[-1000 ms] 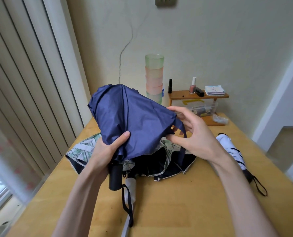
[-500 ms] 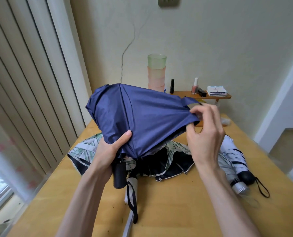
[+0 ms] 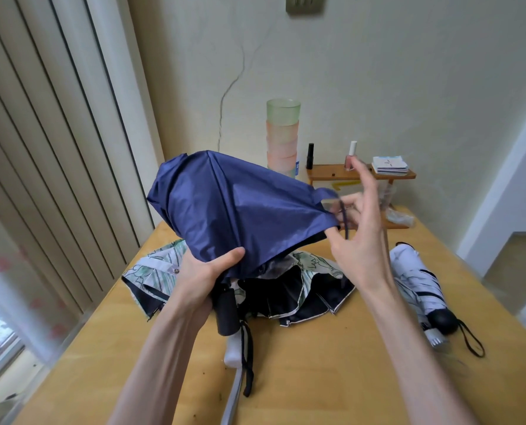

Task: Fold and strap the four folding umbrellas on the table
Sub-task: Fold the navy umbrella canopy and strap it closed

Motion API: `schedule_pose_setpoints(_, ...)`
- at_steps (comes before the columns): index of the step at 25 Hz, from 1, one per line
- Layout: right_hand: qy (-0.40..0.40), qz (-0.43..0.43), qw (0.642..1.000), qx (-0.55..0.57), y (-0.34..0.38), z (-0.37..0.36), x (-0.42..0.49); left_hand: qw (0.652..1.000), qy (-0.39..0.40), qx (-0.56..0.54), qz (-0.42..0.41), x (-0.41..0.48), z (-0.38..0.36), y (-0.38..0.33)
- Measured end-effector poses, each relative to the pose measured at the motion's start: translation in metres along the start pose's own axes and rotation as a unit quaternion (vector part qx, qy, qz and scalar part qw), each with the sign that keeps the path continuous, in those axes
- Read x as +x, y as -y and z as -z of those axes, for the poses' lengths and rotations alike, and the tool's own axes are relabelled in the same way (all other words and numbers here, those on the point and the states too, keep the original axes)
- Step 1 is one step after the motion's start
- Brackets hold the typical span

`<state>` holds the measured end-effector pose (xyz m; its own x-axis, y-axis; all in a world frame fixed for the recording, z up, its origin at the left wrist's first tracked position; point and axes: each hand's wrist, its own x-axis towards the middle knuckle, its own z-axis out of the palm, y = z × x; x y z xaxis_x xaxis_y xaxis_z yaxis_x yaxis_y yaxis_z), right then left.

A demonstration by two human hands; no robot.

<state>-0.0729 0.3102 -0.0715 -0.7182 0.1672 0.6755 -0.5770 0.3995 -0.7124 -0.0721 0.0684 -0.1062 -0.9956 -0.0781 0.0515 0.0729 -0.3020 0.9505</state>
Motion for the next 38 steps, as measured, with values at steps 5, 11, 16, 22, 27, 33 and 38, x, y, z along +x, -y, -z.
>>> schedule_pose_setpoints(5, 0.009, -0.016, 1.000, -0.012, -0.006, -0.001, 0.002, 0.999, -0.026, -0.034, 0.004, 0.002, -0.007, 0.010)
schedule_pose_setpoints(11, 0.056, -0.052, 0.995, -0.059, -0.014, 0.004, 0.000, 1.000, 0.013, -0.010, 0.021, -0.003, -0.010, 0.010)
schedule_pose_setpoints(16, 0.033, -0.007, 0.995, -0.094, -0.015, -0.002, -0.004, 0.999, 0.035, -0.002, 0.017, -0.004, -0.011, 0.007)
schedule_pose_setpoints(22, -0.183, 0.069, 0.963, -0.186, -0.013, -0.009, -0.013, 0.997, 0.029, -0.059, 0.047, -0.002, -0.008, 0.013)
schedule_pose_setpoints(27, -0.006, -0.055, 0.996, -0.072, -0.012, -0.004, -0.009, 1.000, -0.005, -0.024, 0.011, 0.003, -0.002, 0.009)
schedule_pose_setpoints(33, 0.346, -0.106, 0.931, 0.039, 0.000, 0.018, -0.003, 0.988, -0.035, 0.145, -0.036, 0.003, 0.026, -0.011)
schedule_pose_setpoints(38, 0.204, -0.021, 0.977, 0.057, 0.009, -0.004, -0.003, 0.957, 0.037, 0.283, -0.047, -0.004, 0.033, -0.021)
